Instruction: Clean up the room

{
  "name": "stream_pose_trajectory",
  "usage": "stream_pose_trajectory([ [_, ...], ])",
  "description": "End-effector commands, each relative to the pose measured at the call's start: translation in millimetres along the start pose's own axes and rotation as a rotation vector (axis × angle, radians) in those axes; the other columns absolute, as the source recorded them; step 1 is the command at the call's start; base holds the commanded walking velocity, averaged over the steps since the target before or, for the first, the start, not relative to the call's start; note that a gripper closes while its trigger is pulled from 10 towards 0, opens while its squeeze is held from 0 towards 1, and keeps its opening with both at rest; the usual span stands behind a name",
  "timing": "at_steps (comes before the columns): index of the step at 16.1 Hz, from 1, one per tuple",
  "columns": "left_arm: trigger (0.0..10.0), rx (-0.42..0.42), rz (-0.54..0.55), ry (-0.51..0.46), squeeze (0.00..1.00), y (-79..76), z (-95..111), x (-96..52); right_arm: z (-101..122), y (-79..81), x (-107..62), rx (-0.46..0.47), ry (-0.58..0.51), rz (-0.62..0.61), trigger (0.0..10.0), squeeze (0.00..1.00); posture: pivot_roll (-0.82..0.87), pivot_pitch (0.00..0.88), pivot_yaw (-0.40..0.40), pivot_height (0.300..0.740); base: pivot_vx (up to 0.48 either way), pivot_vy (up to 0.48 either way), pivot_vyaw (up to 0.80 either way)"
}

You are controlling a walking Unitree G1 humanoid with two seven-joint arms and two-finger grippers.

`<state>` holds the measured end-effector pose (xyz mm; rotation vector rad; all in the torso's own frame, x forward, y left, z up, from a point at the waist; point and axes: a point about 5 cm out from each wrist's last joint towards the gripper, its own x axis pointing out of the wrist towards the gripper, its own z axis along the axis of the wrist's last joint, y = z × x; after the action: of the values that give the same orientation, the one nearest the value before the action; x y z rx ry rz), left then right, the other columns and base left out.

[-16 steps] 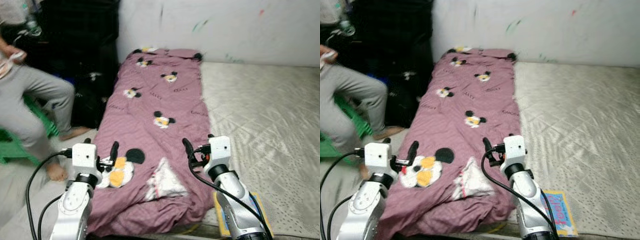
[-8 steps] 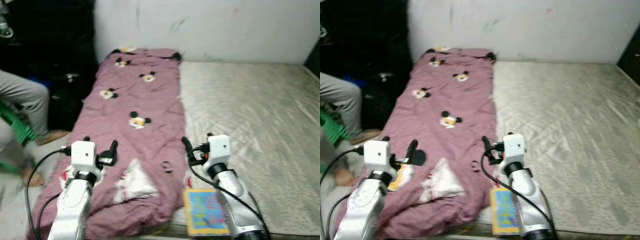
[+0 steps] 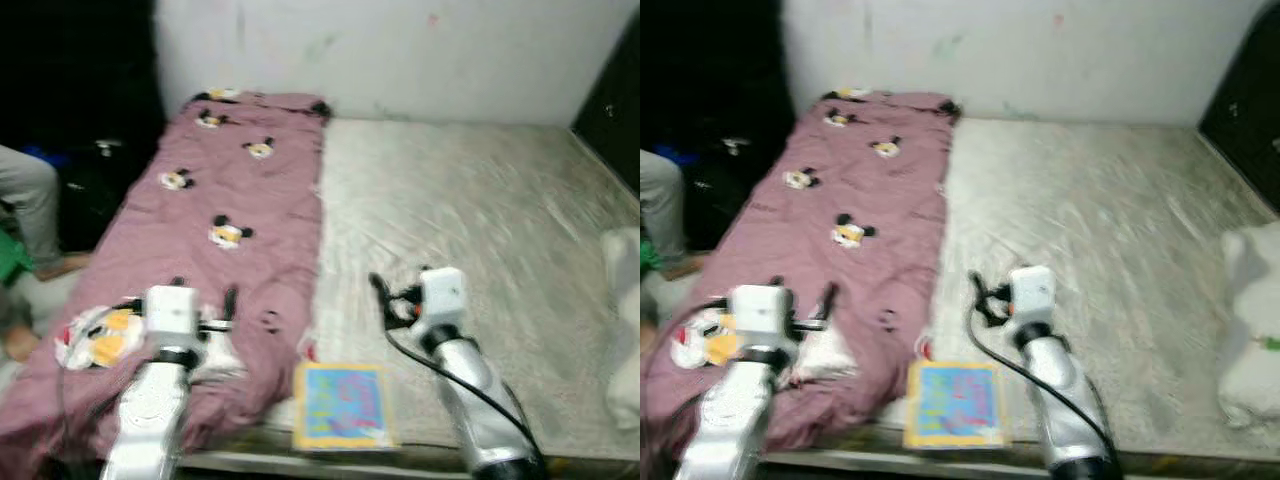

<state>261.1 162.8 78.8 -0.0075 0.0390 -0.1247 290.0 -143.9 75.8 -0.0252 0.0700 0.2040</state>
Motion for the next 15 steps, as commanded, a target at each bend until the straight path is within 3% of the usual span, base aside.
stream_pose_trajectory([
  [1,10.0,0.022,0.016,-0.010,0.00,8.1,3.7,0.5,6.2,3.4,3.2,0.011,-0.029,-0.003,10.0,0.00,0.01,0.000,-0.015,0.740,0.000,-0.326,0.00],
  [4,10.0,0.020,0.019,-0.009,0.00,8.3,3.8,1.0,5.9,3.6,3.4,0.014,-0.024,-0.007,10.0,0.00,0.00,0.000,-0.014,0.740,0.000,-0.324,0.00],
  [8,10.0,0.020,0.019,-0.010,0.00,8.2,4.1,2.1,5.4,3.6,4.1,0.016,-0.023,-0.008,10.0,0.00,0.00,0.000,-0.014,0.740,0.000,-0.326,-0.53],
  [15,10.0,0.018,0.020,-0.010,0.00,8.2,3.7,1.4,4.4,2.9,3.8,0.012,-0.018,-0.009,10.0,0.00,0.00,0.000,-0.015,0.740,0.000,-0.318,0.00],
])
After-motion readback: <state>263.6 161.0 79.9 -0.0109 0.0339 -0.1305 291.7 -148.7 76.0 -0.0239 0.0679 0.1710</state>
